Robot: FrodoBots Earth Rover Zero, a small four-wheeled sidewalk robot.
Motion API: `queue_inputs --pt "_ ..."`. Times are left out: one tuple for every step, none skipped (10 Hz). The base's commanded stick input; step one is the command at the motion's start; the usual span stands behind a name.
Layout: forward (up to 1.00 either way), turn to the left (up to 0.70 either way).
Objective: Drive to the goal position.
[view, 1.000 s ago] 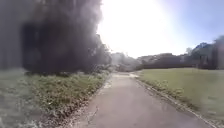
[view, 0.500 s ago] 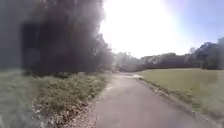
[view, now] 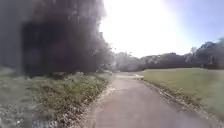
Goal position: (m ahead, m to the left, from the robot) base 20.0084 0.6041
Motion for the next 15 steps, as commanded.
queue_inputs --pt "0.50 0.00" --pt "0.50 0.00" --pt "0.50 0.00" --pt "0.50 0.00" --pt "0.50 0.00" --pt "0.50 0.00" --pt "0.50 0.00" --pt "0.50 0.00" --pt "0.50 0.00" --pt "0.50 0.00" --pt "0.50 0.00" --pt "0.50 0.00" --pt "0.50 0.00" --pt "0.50 0.00" --pt "0.50 0.00"
